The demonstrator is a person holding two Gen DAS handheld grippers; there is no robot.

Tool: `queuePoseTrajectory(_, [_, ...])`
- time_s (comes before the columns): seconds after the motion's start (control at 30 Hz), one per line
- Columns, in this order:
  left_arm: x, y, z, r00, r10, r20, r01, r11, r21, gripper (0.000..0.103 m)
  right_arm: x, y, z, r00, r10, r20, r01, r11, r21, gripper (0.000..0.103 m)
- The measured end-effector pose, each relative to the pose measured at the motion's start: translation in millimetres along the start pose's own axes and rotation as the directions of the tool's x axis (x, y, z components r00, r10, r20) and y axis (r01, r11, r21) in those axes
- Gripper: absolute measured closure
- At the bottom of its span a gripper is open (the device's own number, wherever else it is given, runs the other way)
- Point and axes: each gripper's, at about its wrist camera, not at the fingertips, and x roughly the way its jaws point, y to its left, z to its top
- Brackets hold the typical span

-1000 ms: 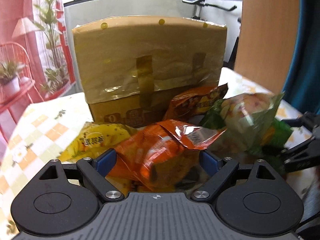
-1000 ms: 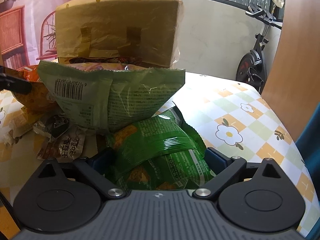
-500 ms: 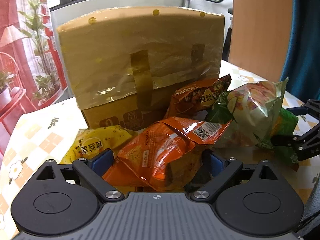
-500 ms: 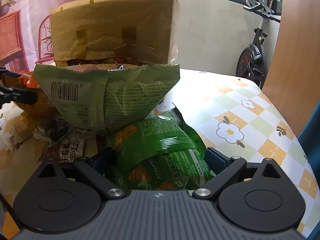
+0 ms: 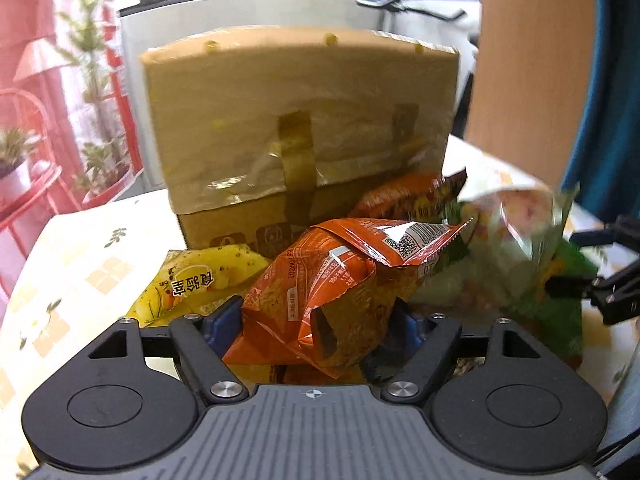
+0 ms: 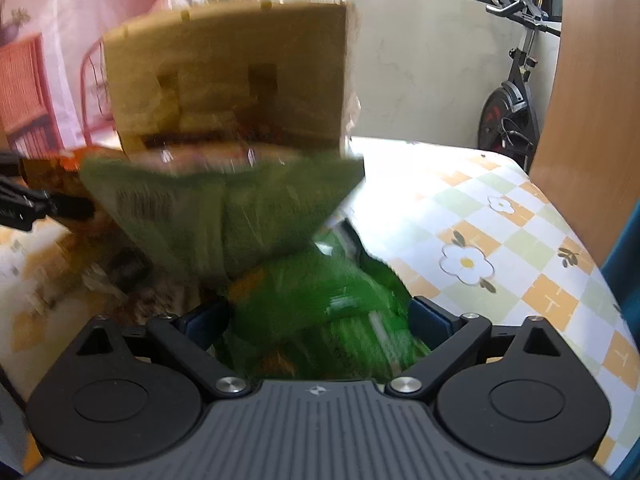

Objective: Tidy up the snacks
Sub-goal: 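Close the right tool on the green chip bag, then lift the green chip bag with right tool while left tool grasps orange bag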

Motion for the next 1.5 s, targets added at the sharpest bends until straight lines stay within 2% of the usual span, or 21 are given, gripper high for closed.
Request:
queuePoseTrajectory(0.17, [-16,-2,1,0.999,-0.003,0.036,0.006,0.996,-0.089,0.024,-8,1,6,1.000,-0.006,0.021,0.006,1.000,-0.009,0.006])
queuePoseTrajectory(0.37, [-25,-2,1,0.998,-0.023,0.050,0.030,0.990,-0.136,0.024,-21,-4,-3,0.999,-0.026,0.023,0.025,0.999,0.034,0.005])
queuePoseTrajectory(0.53, [-27,-5,2,0.997,-0.040,0.068,0.050,0.987,-0.151,0.024,-28,-14,-15,0.999,-0.051,-0.004,0.051,0.993,0.103,0.004])
queuePoseTrajectory(0.63, [-29,-6,2,0.996,-0.049,0.080,0.061,0.985,-0.160,0.024,-27,-24,-18,0.999,-0.033,-0.013,0.035,0.979,0.203,0.003])
queuePoseTrajectory(0.77, [-31,-6,0,0.995,-0.052,0.082,0.066,0.983,-0.171,0.024,-26,-30,-17,1.000,-0.028,-0.015,0.031,0.962,0.270,0.001])
queuePoseTrajectory(0.97, [-34,0,-3,0.996,-0.041,0.084,0.058,0.974,-0.217,0.024,-33,-27,-9,0.998,-0.059,0.006,0.055,0.965,0.256,0.002])
queuePoseTrajectory(1.1, [-36,1,-2,0.995,-0.038,0.089,0.056,0.976,-0.212,0.024,-38,-24,-8,0.998,-0.057,0.008,0.054,0.967,0.250,0.002])
queuePoseTrajectory(1.23, [-37,2,-2,0.995,-0.041,0.094,0.061,0.974,-0.218,0.024,-41,-26,-13,0.997,-0.073,0.001,0.070,0.954,0.291,0.002])
queuePoseTrajectory(1.33, [-38,0,-4,0.994,-0.045,0.095,0.066,0.972,-0.224,0.024,-33,-28,-21,0.997,-0.068,-0.043,0.078,0.946,0.315,0.000])
queuePoseTrajectory(1.5, [-39,1,-6,0.995,-0.048,0.091,0.069,0.969,-0.238,0.024,-23,-34,-22,0.999,-0.047,-0.011,0.047,0.923,0.381,0.000])
